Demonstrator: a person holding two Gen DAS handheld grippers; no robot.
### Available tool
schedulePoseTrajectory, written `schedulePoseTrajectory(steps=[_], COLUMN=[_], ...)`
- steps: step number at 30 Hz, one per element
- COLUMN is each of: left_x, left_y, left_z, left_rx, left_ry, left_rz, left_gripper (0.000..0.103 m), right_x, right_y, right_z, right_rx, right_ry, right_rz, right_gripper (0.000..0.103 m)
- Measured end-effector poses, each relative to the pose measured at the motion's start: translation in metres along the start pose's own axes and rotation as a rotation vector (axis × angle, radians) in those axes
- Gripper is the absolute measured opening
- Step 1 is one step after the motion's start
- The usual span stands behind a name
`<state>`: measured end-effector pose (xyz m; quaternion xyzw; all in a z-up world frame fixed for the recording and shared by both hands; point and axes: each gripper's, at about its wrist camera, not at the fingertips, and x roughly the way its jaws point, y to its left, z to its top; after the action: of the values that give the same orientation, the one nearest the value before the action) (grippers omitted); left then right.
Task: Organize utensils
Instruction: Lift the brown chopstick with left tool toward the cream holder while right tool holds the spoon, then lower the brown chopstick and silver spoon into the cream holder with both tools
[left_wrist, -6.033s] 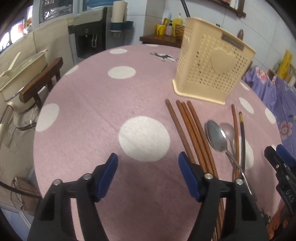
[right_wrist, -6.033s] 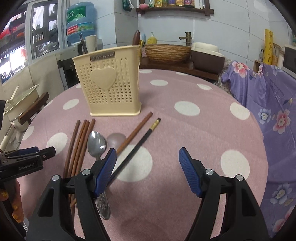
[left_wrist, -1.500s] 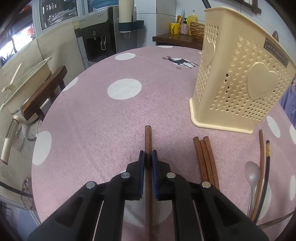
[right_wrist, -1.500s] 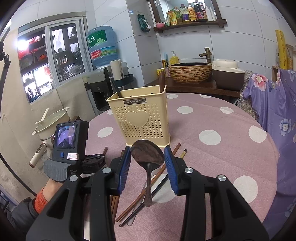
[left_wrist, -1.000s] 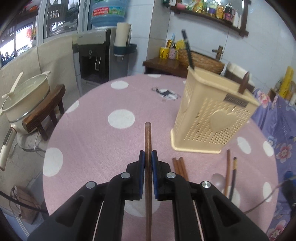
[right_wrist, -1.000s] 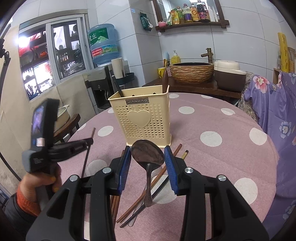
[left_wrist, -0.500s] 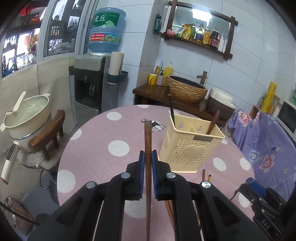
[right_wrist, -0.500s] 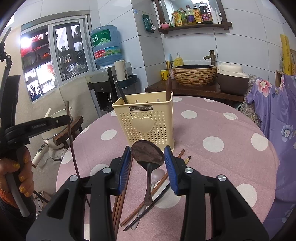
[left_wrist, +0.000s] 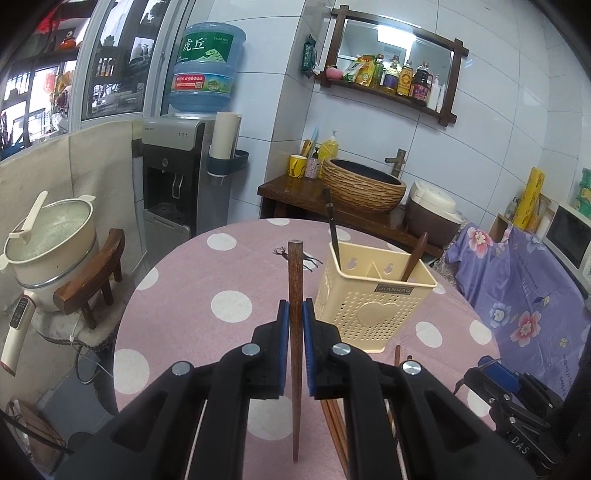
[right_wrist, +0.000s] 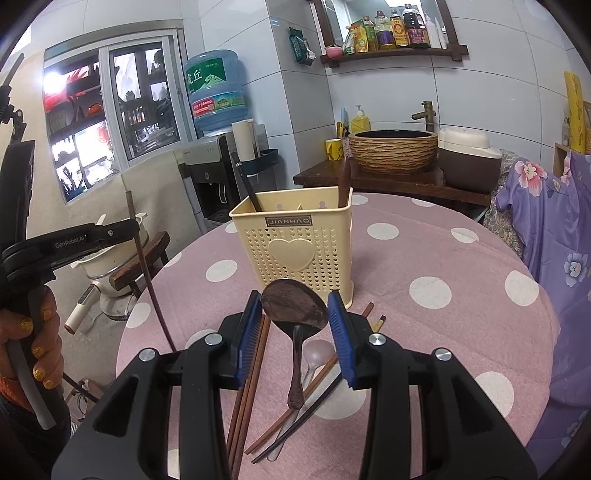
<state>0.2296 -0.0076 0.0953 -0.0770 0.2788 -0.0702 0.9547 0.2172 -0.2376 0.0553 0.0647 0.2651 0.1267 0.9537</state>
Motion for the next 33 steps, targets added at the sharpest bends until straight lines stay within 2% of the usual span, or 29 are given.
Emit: schedulePoseTrajectory(steps=[5, 11, 16, 19, 22, 26, 33], left_x=[-0.01, -0.024, -0.022, -0.013, 0.002, 0.035, 0.085], left_y=[-0.005, -0.023, -0.037, -0.043, -0.051, -0.055, -0.053], left_z=[0.022, 0.084, 0.133, 0.152, 0.157, 0.14, 0.096], left_rx=[0.009, 0.022, -0.008, -0.035, -0.037, -0.032, -0.036], left_ry=[-0.021, -0.088, -0.182, -0.196, -0.202, -0.161, -0.034], left_rz=[-0.052, -0.127, -0.12, -0.143, -0.131, -0.103, -0.09], left_gripper=[0.008, 0.008, 0.008, 0.008, 0.008, 0.008, 0.008], right_x=[-0.001, -0.004, -0.002, 0.009, 0.027, 0.057, 0.1], right_y=[0.004, 0.016, 0.025, 0.025, 0.021, 0.014, 0.006], right_z=[0.023, 0.091, 0.154, 0.175, 0.179, 0.161, 0.116], right_rx=[-0.019, -0.065, -0.086, -0.088, -0.082, -0.078, -0.089], right_ry=[-0.022, -0.109, -0.185, -0.209, -0.203, -0.168, -0.096], right_rz=[0.026, 0.028, -0.004, -0.033, -0.061, -0.094, -0.147], right_gripper=[0.038, 0.038, 0.038, 0.038, 0.038, 0.038, 0.038])
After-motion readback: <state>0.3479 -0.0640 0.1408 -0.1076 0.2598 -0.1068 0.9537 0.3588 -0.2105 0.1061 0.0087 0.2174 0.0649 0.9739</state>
